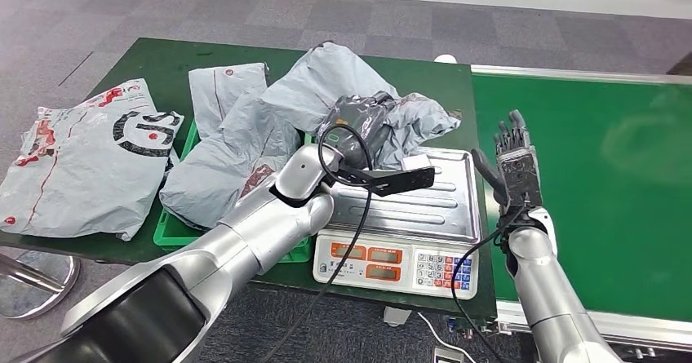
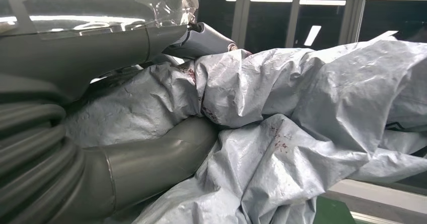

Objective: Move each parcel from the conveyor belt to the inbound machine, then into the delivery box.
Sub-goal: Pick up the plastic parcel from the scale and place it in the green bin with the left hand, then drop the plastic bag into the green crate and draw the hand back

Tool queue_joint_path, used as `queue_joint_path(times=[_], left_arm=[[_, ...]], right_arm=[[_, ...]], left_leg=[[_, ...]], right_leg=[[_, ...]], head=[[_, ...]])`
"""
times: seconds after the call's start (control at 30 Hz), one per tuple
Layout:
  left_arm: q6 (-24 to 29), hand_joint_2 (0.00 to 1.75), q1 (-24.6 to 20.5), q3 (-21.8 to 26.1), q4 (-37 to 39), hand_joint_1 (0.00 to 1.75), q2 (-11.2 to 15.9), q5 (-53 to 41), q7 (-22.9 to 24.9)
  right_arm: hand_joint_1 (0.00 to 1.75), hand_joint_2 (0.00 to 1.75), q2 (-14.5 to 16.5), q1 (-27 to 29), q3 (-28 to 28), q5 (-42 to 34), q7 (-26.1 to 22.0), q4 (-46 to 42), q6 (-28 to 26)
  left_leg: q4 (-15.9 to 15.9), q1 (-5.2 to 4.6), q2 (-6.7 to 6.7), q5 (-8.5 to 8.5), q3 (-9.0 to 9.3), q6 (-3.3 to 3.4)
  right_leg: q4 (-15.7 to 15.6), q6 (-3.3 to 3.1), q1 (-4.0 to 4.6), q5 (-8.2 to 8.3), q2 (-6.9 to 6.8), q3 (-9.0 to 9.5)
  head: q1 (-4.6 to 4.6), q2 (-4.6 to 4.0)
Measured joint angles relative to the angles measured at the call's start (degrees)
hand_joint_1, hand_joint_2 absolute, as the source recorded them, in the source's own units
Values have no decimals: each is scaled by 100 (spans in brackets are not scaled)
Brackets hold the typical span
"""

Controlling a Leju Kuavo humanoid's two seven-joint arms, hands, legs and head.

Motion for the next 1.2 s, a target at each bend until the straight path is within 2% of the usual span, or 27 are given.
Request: queue_joint_path(times=[0.13, 0.3, 0.47, 0.5, 0.57, 0.63, 0.7, 0.77, 0.83, 1.2], left_arm=[[113, 175, 0, 24, -1, 175, 0, -17, -34], [851, 175, -51, 166, -2, 175, 1, -389, -119], [929, 175, -122, 366, 31, 175, 28, -1158, 409], [879, 175, -133, 401, 57, 175, 58, -1358, 634], [500, 175, -174, 451, 165, 175, 243, -1895, 1460], [-48, 175, -197, 511, 279, 175, 578, -2422, 2492], [-312, 175, -185, 649, 378, 175, 947, -2726, 3053], [-452, 175, -179, 787, 484, 175, 1231, -2916, 3214], [-644, 175, -159, 860, 547, 175, 1372, -3037, 3274], [-925, 175, 23, 1153, 694, 175, 1608, -3289, 3424]], right_arm=[[0, 175, 0, 2, 0, 10, 2, 0, 20], [0, 175, 0, -11, 0, 69, 31, -2, 59], [0, 175, 0, 5, -1, 212, 149, -105, 47], [0, 175, 0, 20, -2, 243, 171, -139, 56], [0, 175, 5, 90, -19, 373, 265, -251, 83], [0, 175, 35, 253, -66, 570, 410, -474, 116], [0, 175, 70, 461, -124, 714, 520, -726, 147], [0, 175, 85, 600, -191, 783, 568, -884, 182], [0, 175, 104, 629, -246, 814, 582, -959, 220], [0, 175, 214, 583, -350, 793, 523, -1027, 351]], left_leg=[[0, 0, 0, 0, 0, 0], [0, 0, 0, 0, -1, 0], [0, 0, 0, 0, -2, 0], [-1, 0, 1, 0, -3, 0], [-4, 2, 4, 0, -2, -1], [-11, 3, 23, -1, 10, -5], [-18, 5, 51, 1, 19, -14], [-21, 10, 46, 11, 11, -22], [-21, 14, 12, 22, -4, -25], [-17, 7, -5, 21, -20, -20]], right_leg=[[0, 0, 0, 0, 0, 0], [0, 0, 0, 0, 0, 0], [0, 0, 0, 0, 0, 0], [0, 0, 0, 0, 1, 0], [1, 0, 2, 0, 3, 1], [2, -4, 3, 1, 18, 0], [3, -12, 5, 6, 41, -12], [4, -19, 10, 7, 32, -21], [5, -21, 14, 4, -1, -20], [3, -20, 7, 4, -14, -22]], head=[[0, 0], [0, 0], [0, 0], [0, 0], [0, 0], [-1, 0], [-2, 0], [-2, 0], [-2, 0], [-2, 0]])
